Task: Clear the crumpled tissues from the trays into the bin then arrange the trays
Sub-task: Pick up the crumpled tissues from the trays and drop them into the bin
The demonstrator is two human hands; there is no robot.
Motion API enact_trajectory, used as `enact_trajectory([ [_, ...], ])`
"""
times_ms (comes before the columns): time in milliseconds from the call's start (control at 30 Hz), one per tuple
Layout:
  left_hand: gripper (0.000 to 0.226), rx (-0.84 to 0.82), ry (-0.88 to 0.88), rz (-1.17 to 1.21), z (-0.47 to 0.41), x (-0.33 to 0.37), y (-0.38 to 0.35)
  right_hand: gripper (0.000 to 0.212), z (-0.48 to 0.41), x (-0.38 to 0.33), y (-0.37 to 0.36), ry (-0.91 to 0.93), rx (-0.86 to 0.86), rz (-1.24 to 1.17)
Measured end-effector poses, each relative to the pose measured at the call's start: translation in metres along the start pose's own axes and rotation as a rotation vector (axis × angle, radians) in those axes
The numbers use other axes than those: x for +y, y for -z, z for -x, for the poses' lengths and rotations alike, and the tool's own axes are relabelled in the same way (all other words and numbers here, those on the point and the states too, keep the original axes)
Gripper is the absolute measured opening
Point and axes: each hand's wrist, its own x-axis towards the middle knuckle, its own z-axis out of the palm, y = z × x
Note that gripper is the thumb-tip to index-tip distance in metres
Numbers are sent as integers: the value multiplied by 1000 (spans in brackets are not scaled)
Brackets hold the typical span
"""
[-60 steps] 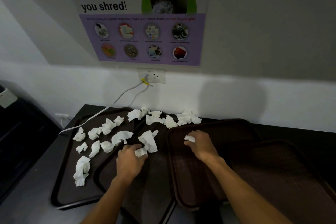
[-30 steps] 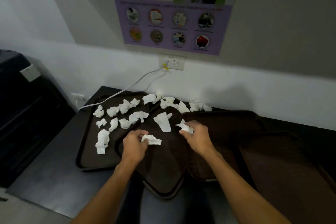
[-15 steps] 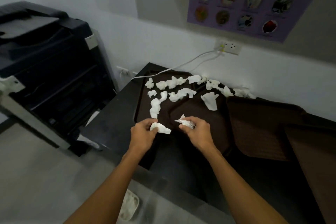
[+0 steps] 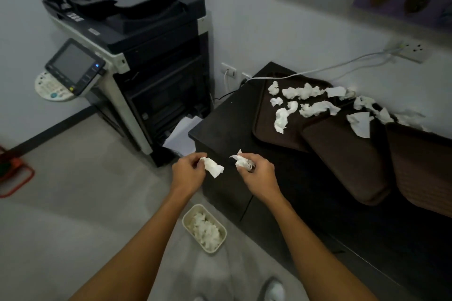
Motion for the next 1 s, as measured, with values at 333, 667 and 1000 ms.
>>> enact_trajectory([
  [333,21,68,223,27,19,-89,16,23,8,31,-83,-60,-180,81],
  [667,22,158,399,11,17,-205,-38,28,-12,153,-169,-170,-365,221],
  [1000,30,199,492,41,-2,-335,-90,29,-34,278,-270,-274,-373,221],
])
